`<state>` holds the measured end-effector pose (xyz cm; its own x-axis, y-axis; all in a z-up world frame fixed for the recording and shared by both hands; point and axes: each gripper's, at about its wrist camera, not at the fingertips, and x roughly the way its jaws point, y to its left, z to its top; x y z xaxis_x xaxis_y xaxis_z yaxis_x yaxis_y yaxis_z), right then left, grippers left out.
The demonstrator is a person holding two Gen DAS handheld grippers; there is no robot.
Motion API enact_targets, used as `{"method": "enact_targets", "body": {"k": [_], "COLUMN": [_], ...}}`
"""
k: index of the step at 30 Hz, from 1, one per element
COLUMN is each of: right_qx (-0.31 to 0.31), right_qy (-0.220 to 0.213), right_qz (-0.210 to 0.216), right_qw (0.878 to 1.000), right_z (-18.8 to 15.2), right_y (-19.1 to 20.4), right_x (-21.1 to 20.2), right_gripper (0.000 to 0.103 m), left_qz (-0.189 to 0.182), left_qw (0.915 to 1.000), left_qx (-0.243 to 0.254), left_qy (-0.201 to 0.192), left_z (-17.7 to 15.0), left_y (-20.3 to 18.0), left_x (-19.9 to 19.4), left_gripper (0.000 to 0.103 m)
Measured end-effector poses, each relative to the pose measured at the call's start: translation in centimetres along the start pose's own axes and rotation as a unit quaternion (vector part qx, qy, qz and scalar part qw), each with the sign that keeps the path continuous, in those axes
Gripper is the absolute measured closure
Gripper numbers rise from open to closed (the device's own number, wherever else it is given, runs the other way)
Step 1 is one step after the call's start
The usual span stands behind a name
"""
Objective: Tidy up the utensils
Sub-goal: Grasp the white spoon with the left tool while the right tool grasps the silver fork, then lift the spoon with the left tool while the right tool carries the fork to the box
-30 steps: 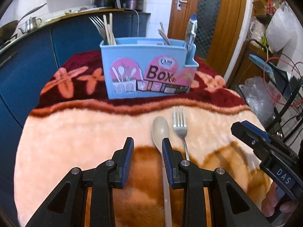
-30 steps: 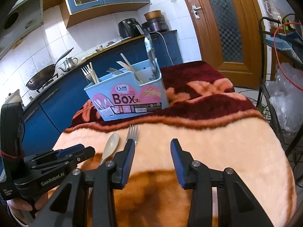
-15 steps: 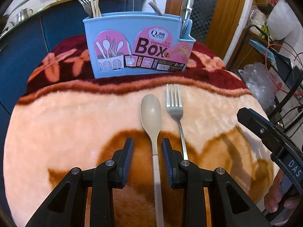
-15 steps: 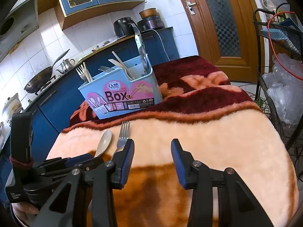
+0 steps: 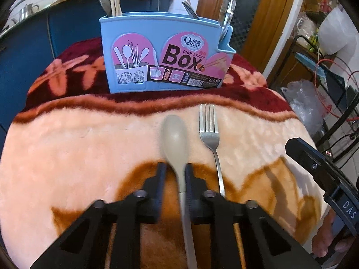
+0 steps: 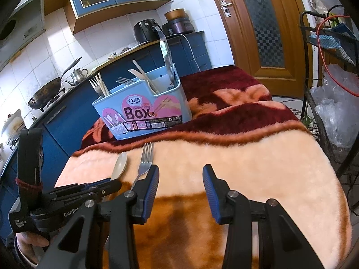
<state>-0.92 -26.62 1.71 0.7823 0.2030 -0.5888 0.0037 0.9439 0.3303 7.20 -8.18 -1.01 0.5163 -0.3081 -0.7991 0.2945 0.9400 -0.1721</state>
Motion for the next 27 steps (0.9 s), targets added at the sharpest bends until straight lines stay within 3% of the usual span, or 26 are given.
{"method": "enact_targets", "body": {"k": [5,10,16,27], "right_qx": [-0.003,-0.010,-0.017,-0.069], "right_qy": [0.005,0.019,0.049,0.130], "right_qz": [0.001,0.006,0.018,0.034], "right_qw": [1.000,1.000,0.998,0.989], "right_z": [0.1,0.1,0.2,0.6], "right_y": [0.3,1.0,2.2,5.8], "right_x": [0.0,0.5,1.5,4.2], "right_gripper": [0.059,0.059,0.059,0.060], "left_qz": [-0.024,-0.031,-0.007,0.013], "left_qw": [0.9994,0.9976,0.9934,0.9877], "left_qx": [-0.022,-0.043,-0.046,-0.054], "left_qy": [-0.008,-0.043,-0.105,-0.146], "left_z": [0.0,0.1,0.3,-0.2], "left_y": [0.9,2.0,3.0,4.9], "left_x": [-0.5,-2.3,-5.2,-7.7], "left_gripper": [0.091,0.092,0.092,0.093]}}
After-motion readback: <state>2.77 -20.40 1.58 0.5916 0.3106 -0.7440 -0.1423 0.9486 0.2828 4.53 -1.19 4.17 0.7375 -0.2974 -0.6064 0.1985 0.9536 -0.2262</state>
